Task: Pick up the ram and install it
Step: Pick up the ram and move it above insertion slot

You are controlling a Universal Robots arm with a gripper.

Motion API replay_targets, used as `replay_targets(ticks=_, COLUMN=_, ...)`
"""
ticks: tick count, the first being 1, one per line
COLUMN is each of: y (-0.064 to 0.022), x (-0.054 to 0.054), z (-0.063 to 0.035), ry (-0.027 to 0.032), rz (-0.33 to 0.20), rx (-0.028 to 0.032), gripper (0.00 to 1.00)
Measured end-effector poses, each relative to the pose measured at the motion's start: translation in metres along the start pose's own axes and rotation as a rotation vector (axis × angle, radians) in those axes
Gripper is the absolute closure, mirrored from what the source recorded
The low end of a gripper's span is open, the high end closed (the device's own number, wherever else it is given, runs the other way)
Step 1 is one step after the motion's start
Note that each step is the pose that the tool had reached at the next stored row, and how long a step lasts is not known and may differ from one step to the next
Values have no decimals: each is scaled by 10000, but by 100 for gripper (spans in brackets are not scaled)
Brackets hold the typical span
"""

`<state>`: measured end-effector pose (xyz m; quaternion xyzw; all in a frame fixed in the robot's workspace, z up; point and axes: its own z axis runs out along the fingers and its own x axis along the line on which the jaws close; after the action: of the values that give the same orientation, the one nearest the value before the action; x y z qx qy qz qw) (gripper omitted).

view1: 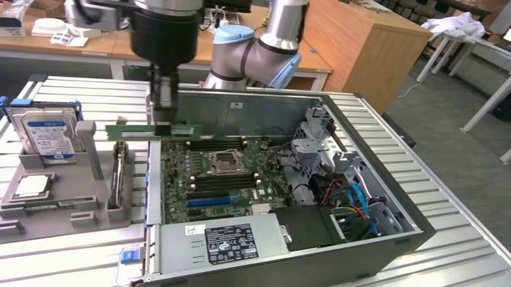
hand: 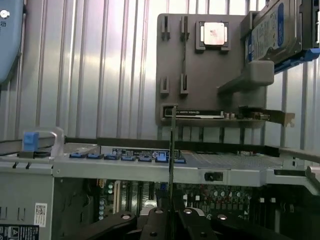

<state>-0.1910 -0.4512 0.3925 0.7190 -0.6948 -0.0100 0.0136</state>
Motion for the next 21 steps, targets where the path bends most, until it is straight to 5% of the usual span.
replay_targets(ticks=21, y=-951, x=32, z=-32, ry=-43, rz=-135, rx=2, gripper=86)
